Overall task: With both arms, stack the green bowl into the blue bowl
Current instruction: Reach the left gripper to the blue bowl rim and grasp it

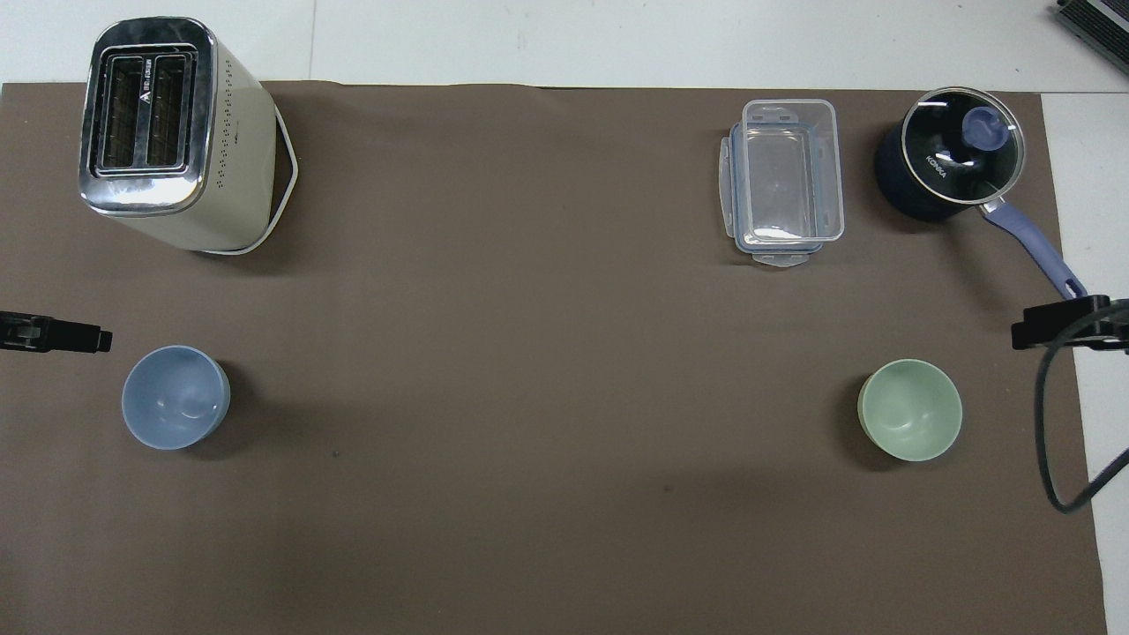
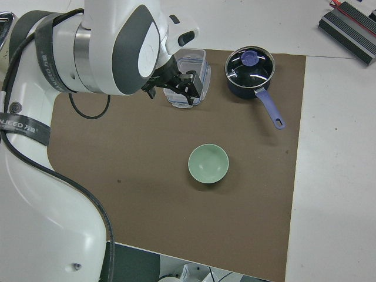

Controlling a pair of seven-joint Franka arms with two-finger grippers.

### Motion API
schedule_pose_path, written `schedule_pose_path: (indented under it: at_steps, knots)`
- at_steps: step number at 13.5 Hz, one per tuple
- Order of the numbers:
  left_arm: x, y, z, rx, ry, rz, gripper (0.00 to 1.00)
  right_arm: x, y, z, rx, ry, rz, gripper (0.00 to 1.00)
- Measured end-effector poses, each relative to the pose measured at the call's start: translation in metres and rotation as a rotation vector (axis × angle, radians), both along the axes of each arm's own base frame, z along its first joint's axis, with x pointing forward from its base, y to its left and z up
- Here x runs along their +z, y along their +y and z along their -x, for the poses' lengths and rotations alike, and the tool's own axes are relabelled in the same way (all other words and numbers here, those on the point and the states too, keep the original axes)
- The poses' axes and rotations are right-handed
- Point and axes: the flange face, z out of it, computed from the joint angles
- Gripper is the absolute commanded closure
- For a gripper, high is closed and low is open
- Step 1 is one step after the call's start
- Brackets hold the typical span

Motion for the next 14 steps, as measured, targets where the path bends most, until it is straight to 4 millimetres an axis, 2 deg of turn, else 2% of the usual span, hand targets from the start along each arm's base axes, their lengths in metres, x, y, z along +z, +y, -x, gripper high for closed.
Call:
schedule_pose_path:
  at_steps: [2, 7, 9, 13, 14]
  knots:
    - [-0.023, 0.019, 0.010, -0.001, 0.019, 0.056, 0.00, 0.000, 0.000, 0.000, 0.000, 0.000, 0.000, 0.00]
    - [-0.077, 0.030, 0.013, 0.035, 0.052, 0.115, 0.00, 0.000, 0.000, 0.000, 0.000, 0.000, 0.000, 0.00]
    - [-0.100, 0.042, 0.015, 0.030, 0.058, 0.126, 0.00, 0.000, 0.000, 0.000, 0.000, 0.000, 0.000, 0.00]
    - [-0.149, 0.066, 0.036, 0.046, 0.053, 0.148, 0.00, 0.000, 0.000, 0.000, 0.000, 0.000, 0.000, 0.00]
    - [-0.156, 0.067, 0.039, 0.053, 0.055, 0.158, 0.08, 0.000, 0.000, 0.000, 0.000, 0.000, 0.000, 0.00]
